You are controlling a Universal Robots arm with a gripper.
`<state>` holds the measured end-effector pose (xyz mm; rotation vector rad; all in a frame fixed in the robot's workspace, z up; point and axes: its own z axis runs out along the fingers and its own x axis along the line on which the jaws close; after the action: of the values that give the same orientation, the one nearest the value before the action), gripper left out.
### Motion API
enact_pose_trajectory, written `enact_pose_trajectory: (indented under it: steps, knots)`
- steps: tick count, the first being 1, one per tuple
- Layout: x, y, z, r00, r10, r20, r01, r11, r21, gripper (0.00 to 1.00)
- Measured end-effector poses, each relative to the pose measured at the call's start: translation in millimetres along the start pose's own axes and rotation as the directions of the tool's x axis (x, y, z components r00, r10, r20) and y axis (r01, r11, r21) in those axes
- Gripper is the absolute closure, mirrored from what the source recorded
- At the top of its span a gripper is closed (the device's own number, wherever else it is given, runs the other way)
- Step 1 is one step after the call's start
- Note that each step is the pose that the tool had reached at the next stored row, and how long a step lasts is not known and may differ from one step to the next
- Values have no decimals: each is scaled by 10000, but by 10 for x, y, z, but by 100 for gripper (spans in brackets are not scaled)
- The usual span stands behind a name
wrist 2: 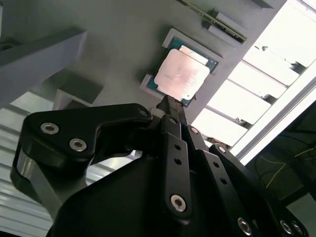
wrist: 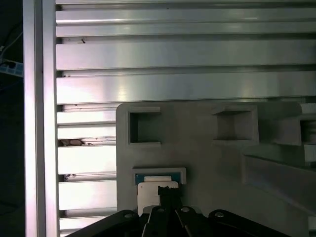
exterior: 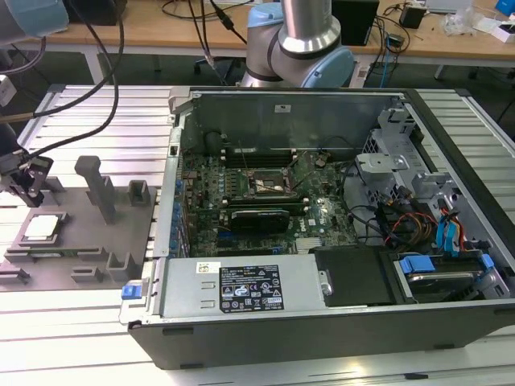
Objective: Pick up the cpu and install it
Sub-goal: 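Pick up the cpu and move it towards the insertion slot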
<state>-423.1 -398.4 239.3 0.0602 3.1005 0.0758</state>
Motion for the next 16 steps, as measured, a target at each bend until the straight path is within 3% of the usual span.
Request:
enact_pose_trajectory:
  steps: [4, 8, 13, 16]
  knots:
    - [11, -5, 54, 10000, 6, -76, -6, 10000, 20, 89]
    - [14, -21, 85, 9998, 8, -220, -5, 9999, 126, 89]
    - [14, -23, 87, 9998, 8, -219, -5, 9999, 126, 89]
    - [12, -111, 121, 9998, 10, -221, -8, 10000, 87, 89]
